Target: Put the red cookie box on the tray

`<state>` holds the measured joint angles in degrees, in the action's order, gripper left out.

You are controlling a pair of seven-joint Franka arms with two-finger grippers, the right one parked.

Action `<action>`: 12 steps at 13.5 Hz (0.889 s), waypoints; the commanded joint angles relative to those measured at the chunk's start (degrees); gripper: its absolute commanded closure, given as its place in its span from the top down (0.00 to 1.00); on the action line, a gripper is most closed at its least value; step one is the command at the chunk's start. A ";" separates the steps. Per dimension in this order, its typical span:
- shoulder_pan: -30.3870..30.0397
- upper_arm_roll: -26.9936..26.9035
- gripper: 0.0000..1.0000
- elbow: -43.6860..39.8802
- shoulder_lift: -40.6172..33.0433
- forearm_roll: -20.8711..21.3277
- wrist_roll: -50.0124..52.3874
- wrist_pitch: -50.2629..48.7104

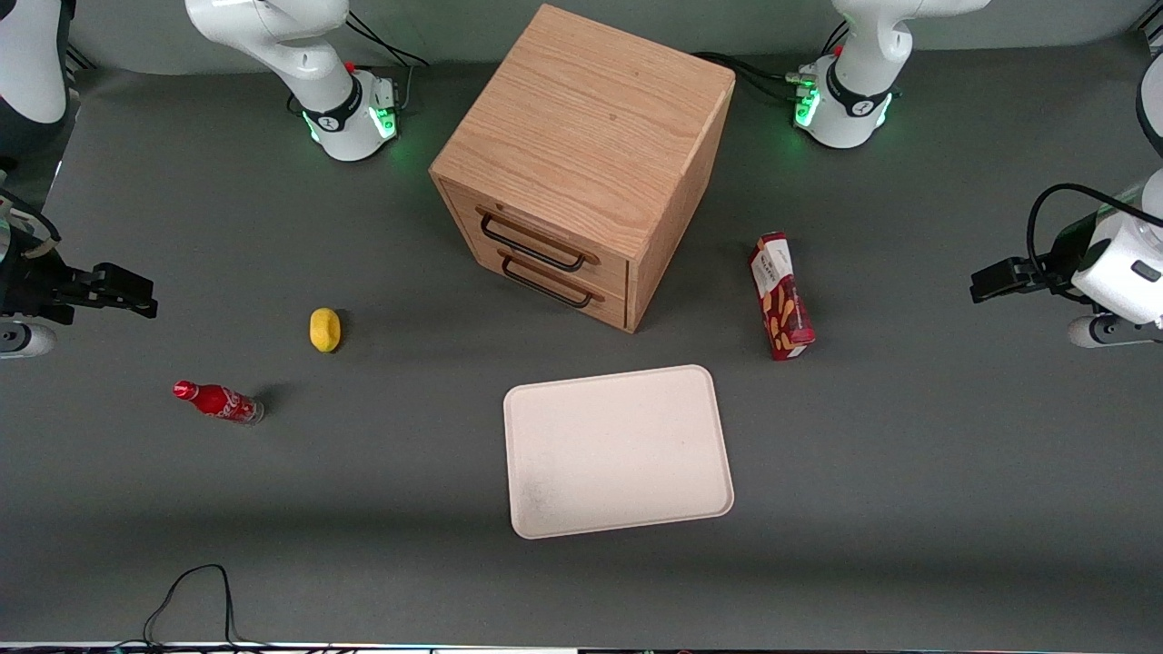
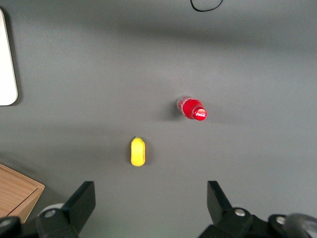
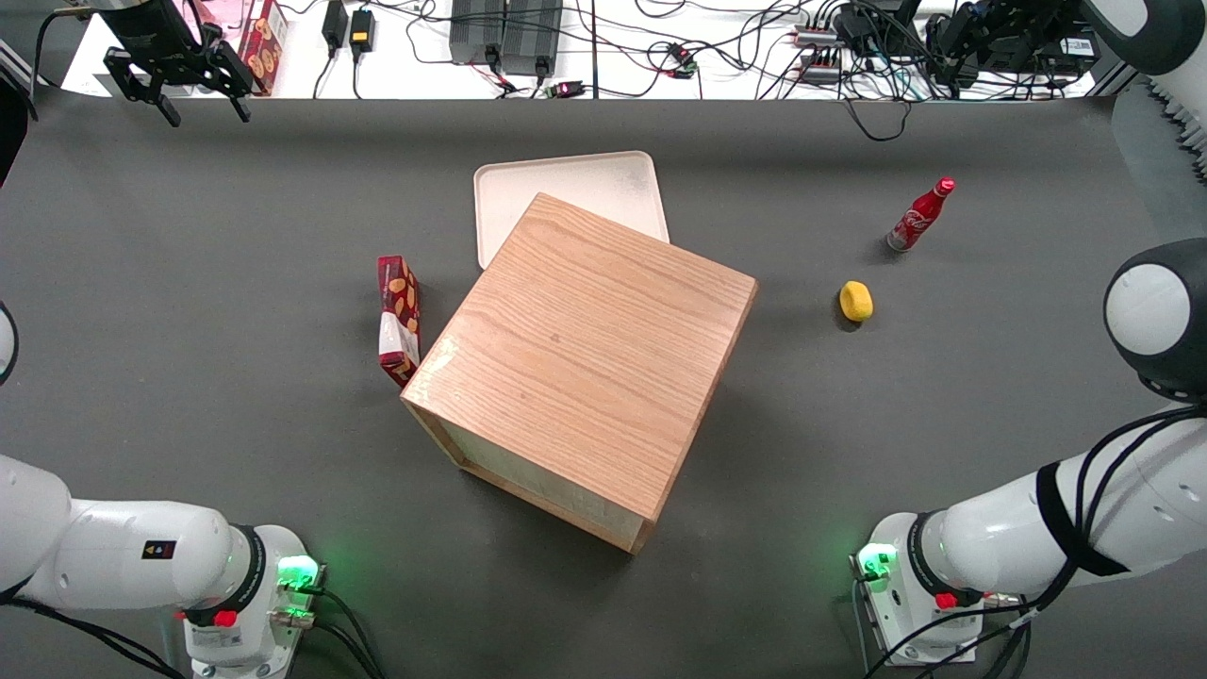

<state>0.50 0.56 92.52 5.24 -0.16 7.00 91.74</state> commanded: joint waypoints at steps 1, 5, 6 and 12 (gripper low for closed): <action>-0.67 0.59 1.00 0.21 -1.02 0.33 -0.67 0.19; -0.49 0.76 1.00 -1.99 -0.41 0.51 0.30 -3.05; -0.58 0.67 1.00 -2.08 -0.23 0.77 0.03 -3.15; -0.67 0.94 1.00 -2.61 -0.49 2.97 0.21 -5.17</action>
<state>0.30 0.92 90.73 5.18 1.51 6.99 88.11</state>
